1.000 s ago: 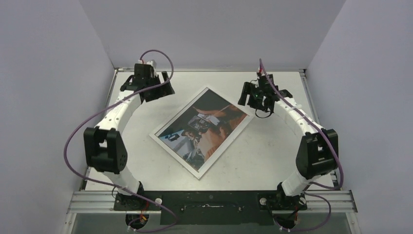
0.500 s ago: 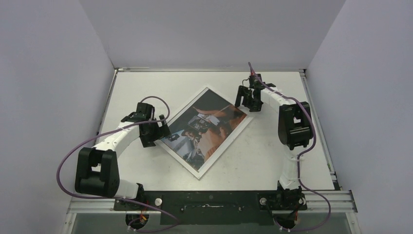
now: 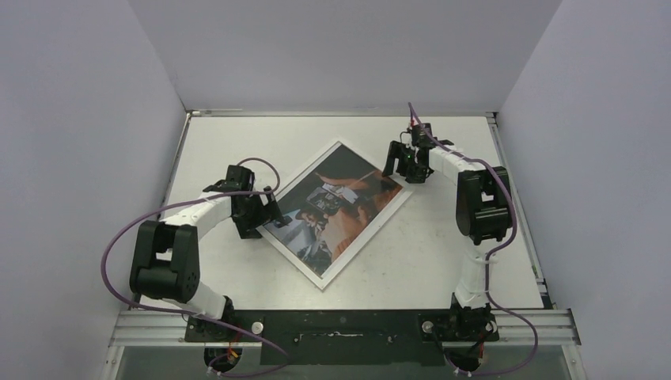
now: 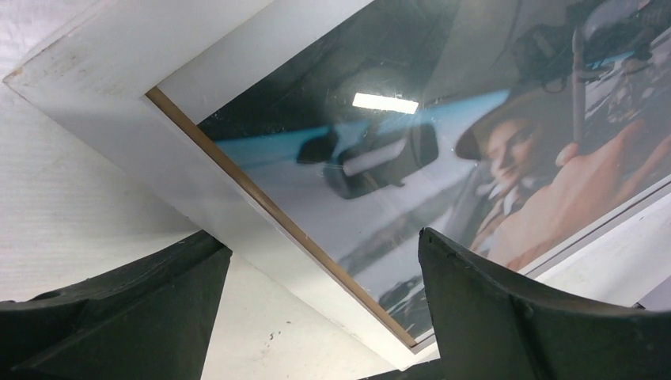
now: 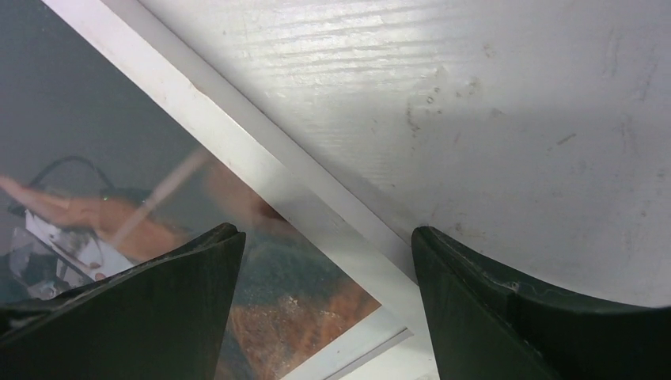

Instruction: Put the photo into the frame

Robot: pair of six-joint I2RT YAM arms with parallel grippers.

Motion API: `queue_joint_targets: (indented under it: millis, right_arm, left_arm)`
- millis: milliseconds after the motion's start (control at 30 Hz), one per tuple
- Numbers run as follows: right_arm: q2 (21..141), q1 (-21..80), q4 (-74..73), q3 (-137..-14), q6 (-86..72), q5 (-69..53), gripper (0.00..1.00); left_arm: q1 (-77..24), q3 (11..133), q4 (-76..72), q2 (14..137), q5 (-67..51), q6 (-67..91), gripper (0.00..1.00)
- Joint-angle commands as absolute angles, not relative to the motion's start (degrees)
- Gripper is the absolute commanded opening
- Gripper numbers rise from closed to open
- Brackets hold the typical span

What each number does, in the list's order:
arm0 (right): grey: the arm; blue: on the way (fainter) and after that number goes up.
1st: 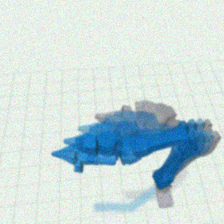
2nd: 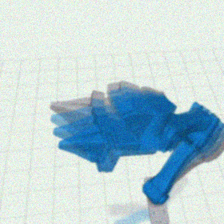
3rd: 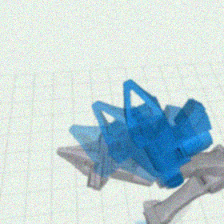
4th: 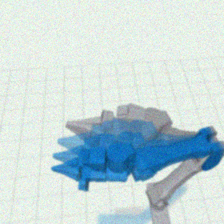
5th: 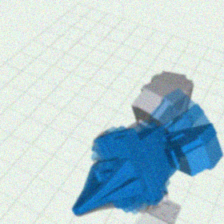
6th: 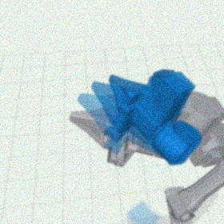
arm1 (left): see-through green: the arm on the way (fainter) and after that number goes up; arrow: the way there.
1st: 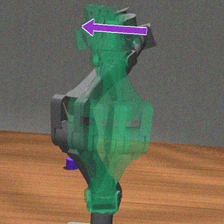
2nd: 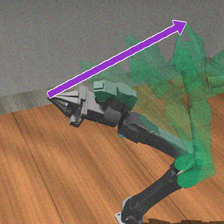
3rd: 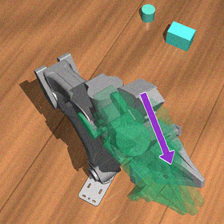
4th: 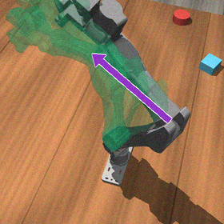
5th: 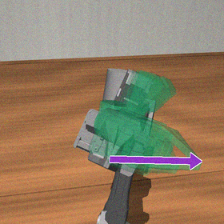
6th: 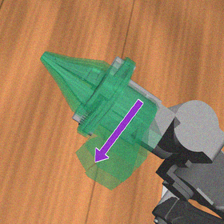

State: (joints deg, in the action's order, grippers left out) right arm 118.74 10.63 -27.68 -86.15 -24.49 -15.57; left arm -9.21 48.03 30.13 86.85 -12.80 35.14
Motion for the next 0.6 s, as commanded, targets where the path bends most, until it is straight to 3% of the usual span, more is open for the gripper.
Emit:
queue_joint_targets:
  millis: [0,300,567]
  right_arm:
    - [114.48,9.44,-25.12,-80.16,-26.8,-20.7,0.79]
    - [104.29,8.99,-24.2,-70.53,-32.25,-18.18,0.79]
    - [94.98,7.24,-31.45,-71.55,-32.65,-2.39,0.81]
  left_arm:
    - [-8.86,55.38,24.15,89.75,-17.36,34.72,0.86]
    - [-6.96,72.6,27.45,100.43,-18.97,30.18,0.86]
    - [-6.12,77.28,34.03,99.16,-6.67,28.18,0.9]
